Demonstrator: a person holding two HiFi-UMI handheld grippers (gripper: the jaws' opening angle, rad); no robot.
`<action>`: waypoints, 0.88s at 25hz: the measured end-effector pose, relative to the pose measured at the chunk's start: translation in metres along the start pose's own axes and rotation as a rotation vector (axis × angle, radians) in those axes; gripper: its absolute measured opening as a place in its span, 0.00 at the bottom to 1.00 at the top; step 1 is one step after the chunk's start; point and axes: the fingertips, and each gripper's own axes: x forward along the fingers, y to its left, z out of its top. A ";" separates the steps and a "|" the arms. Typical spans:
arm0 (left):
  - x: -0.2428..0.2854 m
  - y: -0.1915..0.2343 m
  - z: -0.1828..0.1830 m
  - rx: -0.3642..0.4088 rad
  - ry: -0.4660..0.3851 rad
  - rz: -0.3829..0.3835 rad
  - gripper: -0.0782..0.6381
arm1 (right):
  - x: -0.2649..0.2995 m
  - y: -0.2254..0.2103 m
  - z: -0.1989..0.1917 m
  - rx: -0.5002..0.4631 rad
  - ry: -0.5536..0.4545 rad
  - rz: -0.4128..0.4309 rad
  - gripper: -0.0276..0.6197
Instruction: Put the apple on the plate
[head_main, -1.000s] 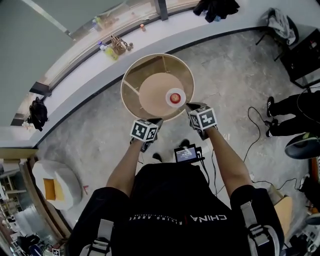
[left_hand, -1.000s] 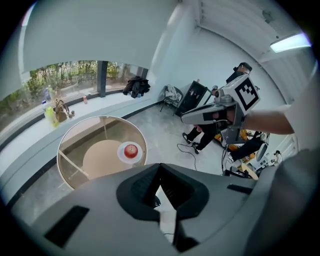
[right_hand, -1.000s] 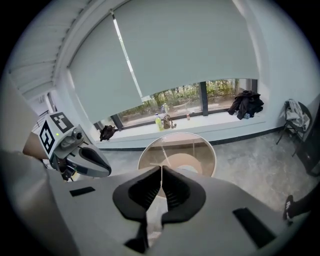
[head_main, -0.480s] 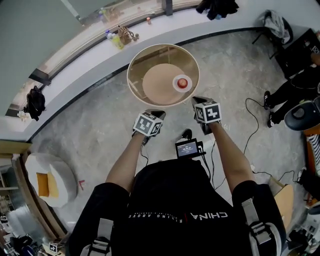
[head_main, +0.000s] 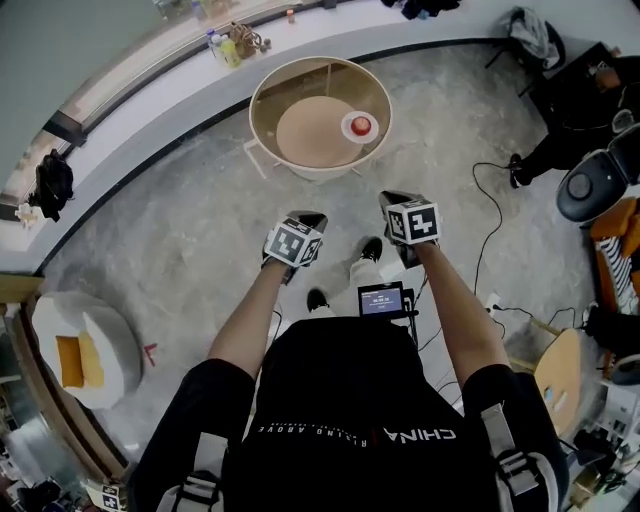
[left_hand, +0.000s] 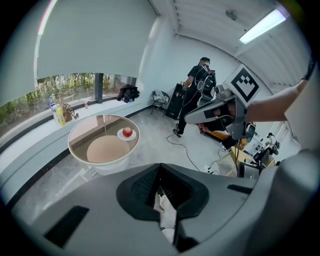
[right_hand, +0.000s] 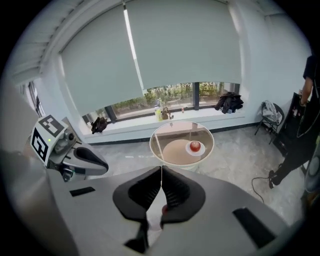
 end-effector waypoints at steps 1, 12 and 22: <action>0.000 -0.005 -0.003 -0.002 -0.008 -0.001 0.13 | -0.006 0.004 -0.005 -0.022 0.005 0.001 0.09; 0.015 -0.056 0.019 -0.014 -0.130 0.071 0.13 | -0.055 -0.004 -0.035 -0.135 -0.023 -0.005 0.09; 0.047 -0.120 0.048 0.119 -0.091 0.133 0.13 | -0.086 -0.051 -0.049 -0.259 -0.054 0.061 0.09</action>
